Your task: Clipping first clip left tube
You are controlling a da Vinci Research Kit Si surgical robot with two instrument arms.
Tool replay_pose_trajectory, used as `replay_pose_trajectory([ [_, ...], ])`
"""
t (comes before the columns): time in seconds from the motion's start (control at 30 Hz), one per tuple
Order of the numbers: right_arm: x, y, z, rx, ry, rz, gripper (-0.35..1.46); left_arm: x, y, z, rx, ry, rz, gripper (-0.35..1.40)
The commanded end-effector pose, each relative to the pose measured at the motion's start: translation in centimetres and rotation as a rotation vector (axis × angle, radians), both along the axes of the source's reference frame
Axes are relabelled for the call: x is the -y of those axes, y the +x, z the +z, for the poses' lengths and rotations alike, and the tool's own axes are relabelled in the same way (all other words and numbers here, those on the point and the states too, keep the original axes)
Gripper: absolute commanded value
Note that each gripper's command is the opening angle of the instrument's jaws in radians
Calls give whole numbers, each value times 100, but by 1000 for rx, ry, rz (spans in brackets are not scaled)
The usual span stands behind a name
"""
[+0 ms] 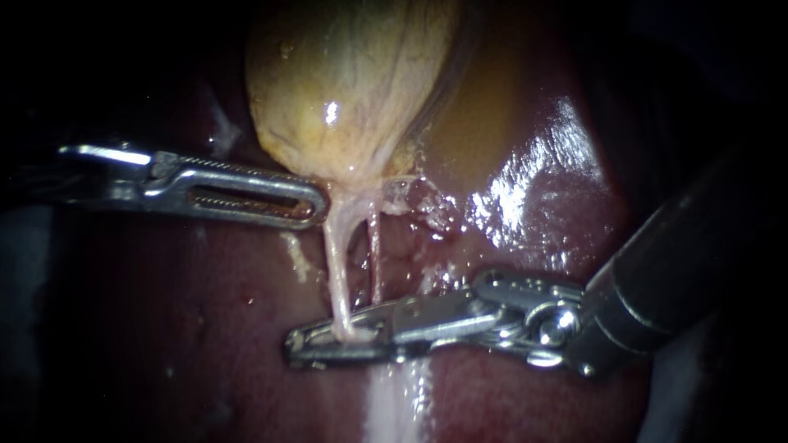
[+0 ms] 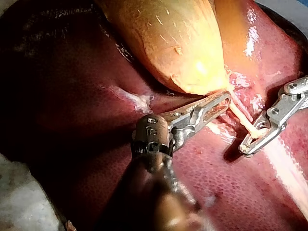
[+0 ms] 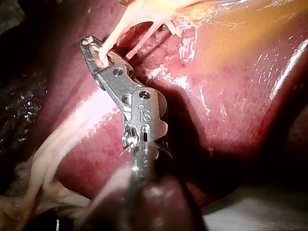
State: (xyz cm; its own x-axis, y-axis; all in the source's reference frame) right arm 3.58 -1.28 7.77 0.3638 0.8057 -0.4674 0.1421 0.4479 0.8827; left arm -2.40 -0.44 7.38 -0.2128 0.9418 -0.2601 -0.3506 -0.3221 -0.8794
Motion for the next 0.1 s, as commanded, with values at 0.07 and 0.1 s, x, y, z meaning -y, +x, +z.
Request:
replay_pose_trajectory([
  [0.07,0,0,1,0,1,0,-35,0,0,0,0,0,0,-35],
  [0.1,0,0,1,0,1,0,-35,0,0,0,0,0,0,-35],
])
